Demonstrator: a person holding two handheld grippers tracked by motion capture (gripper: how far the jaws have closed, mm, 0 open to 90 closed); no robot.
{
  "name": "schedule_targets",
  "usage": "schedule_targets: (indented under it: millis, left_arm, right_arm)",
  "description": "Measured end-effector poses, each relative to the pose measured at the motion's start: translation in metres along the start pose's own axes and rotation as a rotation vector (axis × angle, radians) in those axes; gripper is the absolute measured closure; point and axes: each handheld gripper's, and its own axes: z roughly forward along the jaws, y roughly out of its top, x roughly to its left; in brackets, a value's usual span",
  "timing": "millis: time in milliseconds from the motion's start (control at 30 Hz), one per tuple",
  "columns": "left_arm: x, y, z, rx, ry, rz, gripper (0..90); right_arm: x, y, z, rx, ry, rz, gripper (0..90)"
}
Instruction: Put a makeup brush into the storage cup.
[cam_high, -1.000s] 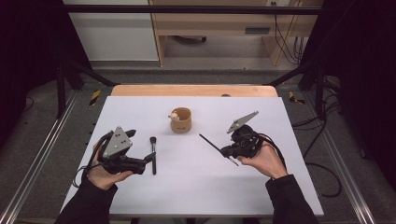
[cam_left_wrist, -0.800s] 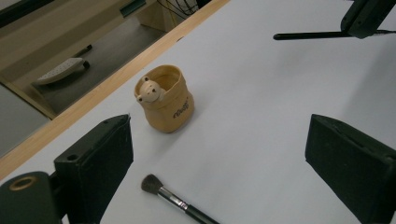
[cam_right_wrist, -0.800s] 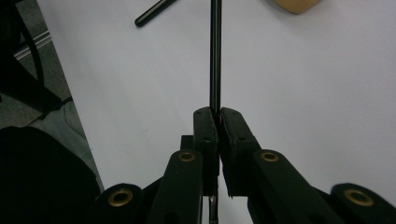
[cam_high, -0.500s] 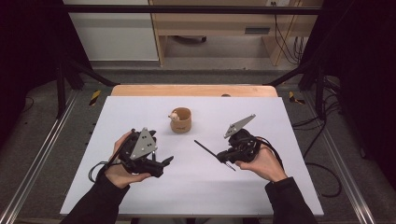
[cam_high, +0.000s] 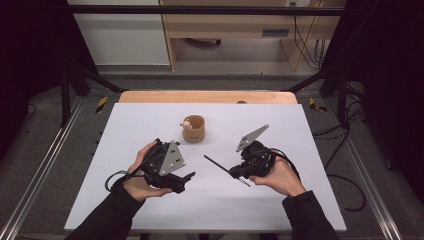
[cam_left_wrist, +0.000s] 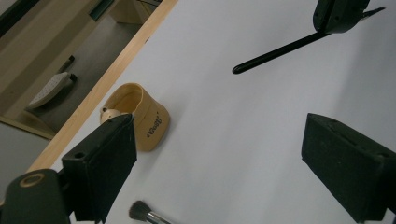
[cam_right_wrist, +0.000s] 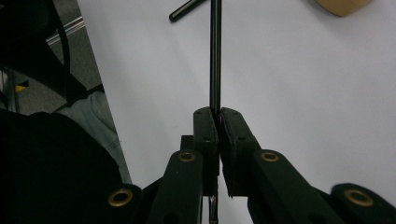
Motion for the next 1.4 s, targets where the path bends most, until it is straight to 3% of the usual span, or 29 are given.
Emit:
schedule_targets:
  millis: [267,333,767,1067,1233,1400]
  left_arm:
    - [-0.01,0.009,0.005,0.024,-0.012,0.076,11.5]
    - [-0.013,0.011,0.006,0.025,-0.014,0.094,12.4]
    - [-0.026,0.012,0.017,0.068,-0.001,0.21,15.7]
    - [-0.033,0.012,0.022,0.105,0.016,0.304,21.6]
    - [-0.038,0.013,0.026,0.111,-0.001,0.35,26.1]
    - [-0.042,0.012,0.028,0.122,0.006,0.375,29.7]
  right_arm:
    - [0.004,0.002,0.003,0.01,0.016,-0.004,85.8]
    - [0.003,0.002,0.005,0.012,0.017,-0.028,85.8]
    - [0.005,0.004,0.018,0.036,0.043,-0.035,85.8]
    - [0.008,0.005,0.025,0.047,0.06,-0.037,85.7]
    - [0.009,0.006,0.026,0.049,0.065,-0.04,85.7]
    - [0.011,0.006,0.029,0.061,0.078,-0.049,85.7]
